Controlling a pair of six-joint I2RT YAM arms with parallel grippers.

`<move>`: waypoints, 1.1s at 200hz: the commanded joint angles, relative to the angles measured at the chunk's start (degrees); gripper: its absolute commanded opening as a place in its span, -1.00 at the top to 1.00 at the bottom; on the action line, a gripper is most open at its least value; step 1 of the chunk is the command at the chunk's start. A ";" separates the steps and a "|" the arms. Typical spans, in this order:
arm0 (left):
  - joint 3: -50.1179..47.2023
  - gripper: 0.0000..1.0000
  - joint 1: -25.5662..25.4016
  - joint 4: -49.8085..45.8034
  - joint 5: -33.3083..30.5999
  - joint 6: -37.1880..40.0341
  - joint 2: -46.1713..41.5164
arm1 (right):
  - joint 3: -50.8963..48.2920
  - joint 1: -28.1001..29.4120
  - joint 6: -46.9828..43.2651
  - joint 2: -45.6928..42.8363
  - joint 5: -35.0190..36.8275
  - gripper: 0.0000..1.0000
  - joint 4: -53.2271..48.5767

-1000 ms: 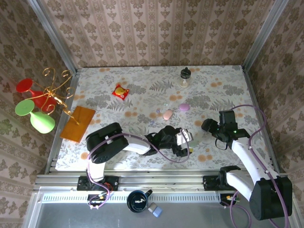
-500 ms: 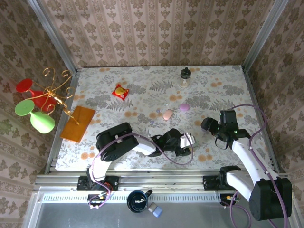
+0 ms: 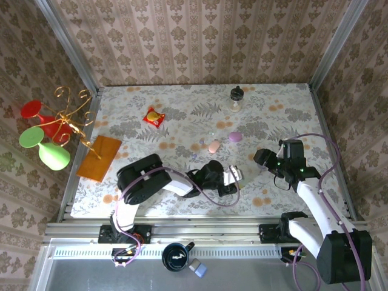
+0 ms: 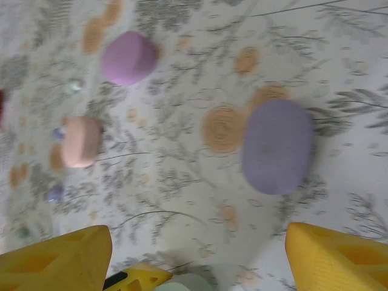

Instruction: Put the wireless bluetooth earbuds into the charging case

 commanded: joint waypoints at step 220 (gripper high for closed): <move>-16.37 0.31 16.34 3.81 14.12 2.41 -31.49 | 1.45 17.43 19.73 11.90 -31.91 -0.42 39.09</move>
